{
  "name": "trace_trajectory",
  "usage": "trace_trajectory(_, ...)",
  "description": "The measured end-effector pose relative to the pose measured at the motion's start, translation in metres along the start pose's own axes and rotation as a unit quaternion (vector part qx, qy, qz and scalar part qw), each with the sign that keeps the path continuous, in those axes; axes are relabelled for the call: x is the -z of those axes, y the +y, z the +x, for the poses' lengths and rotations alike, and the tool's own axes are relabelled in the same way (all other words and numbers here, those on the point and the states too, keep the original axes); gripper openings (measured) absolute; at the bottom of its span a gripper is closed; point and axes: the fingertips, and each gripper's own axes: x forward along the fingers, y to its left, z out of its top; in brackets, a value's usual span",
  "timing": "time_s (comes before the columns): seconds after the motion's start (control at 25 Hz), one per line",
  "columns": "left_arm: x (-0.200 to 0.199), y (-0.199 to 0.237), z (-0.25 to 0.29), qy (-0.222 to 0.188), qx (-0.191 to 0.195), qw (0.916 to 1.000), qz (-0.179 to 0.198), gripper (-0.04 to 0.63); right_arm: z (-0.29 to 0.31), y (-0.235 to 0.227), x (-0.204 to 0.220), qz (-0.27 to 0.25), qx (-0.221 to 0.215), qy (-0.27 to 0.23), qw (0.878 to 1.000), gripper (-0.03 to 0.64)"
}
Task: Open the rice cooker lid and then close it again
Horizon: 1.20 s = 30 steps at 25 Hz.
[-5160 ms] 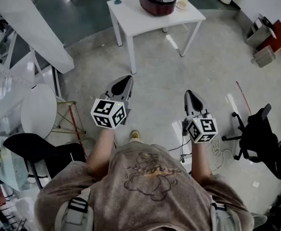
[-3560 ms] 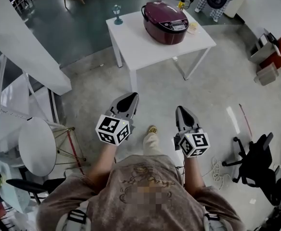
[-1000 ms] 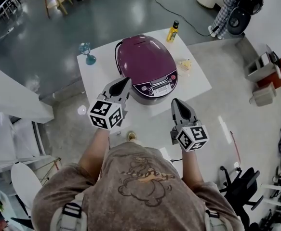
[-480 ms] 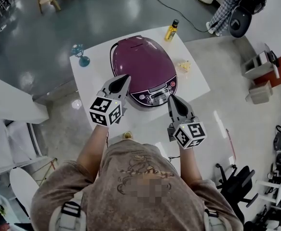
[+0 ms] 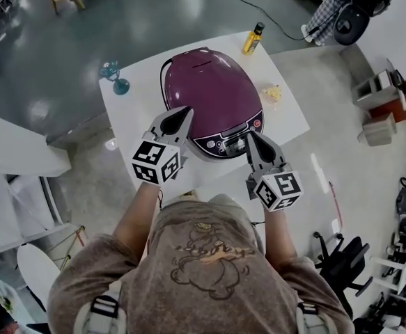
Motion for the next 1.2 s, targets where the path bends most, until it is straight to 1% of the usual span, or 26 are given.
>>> trace_trajectory(0.28,-0.002,-0.002,0.001,-0.005,0.005,0.9999,0.01,0.021,0.016,-0.001,0.005,-0.028,-0.001,0.017,0.999,0.003)
trace_trajectory(0.56,-0.002,0.001,0.002,-0.003,-0.01,0.9998,0.016,0.021,0.029,0.0,0.01,-0.053,-0.018,0.046,0.997,0.003)
trace_trajectory(0.76,-0.003,0.003,0.004,-0.001,-0.016,0.9997,0.02,0.021,0.035,-0.006,0.011,-0.055,-0.012,0.056,0.997,0.005)
trace_trajectory(0.92,-0.002,0.006,0.005,0.002,-0.022,0.9996,0.019,0.021,0.036,-0.006,0.013,-0.057,-0.016,0.064,0.996,0.005)
trace_trajectory(1.2,-0.002,0.006,0.006,0.003,-0.028,0.9994,0.022,0.021,0.038,-0.002,0.018,-0.08,-0.02,0.093,0.992,0.005)
